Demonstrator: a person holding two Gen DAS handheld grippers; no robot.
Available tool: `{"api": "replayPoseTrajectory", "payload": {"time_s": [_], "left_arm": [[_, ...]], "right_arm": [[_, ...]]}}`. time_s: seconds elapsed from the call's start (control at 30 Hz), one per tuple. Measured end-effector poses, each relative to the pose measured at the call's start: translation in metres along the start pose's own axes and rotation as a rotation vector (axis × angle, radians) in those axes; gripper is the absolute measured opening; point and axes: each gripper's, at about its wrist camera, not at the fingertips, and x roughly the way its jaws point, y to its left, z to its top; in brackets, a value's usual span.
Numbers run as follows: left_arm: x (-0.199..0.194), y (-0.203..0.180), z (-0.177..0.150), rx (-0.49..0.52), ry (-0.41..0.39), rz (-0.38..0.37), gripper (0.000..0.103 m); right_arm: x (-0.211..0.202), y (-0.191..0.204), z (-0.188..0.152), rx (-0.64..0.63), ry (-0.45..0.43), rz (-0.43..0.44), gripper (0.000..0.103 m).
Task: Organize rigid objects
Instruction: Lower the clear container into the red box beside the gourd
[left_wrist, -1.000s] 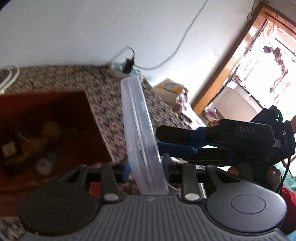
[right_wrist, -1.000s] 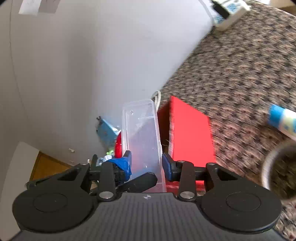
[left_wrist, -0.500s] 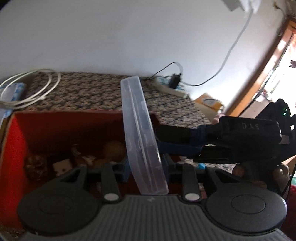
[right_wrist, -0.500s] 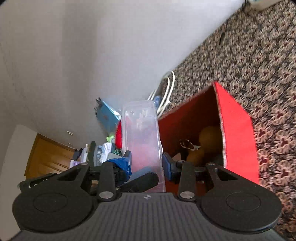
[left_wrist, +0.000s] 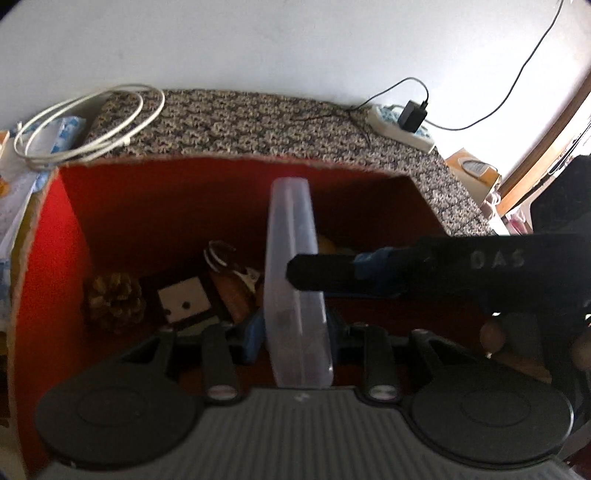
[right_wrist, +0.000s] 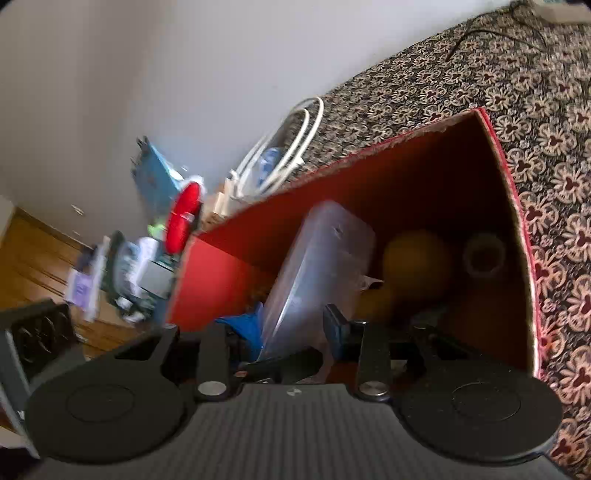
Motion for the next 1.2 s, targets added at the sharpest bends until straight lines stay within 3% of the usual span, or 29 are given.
{"api": "replayPoseTrajectory", "payload": {"time_s": [0.37,0.53,1.2], "left_arm": [[0.017,0.006,-0.002,-0.002,0.052,0.055,0.028],[0.018,0.005,0.000,0.004,0.053,0.075,0.041],[0.016,0.000,0.000,0.006,0.044,0.139,0.049]], "right_arm": [[0.017,-0.009,0.000,0.028,0.031,-0.061,0.020],[0.020,-0.012,0.000,0.058,0.063,-0.034,0.020],[0.013,-0.008,-0.006,0.002,-0.010,-0.011,0.020]]}}
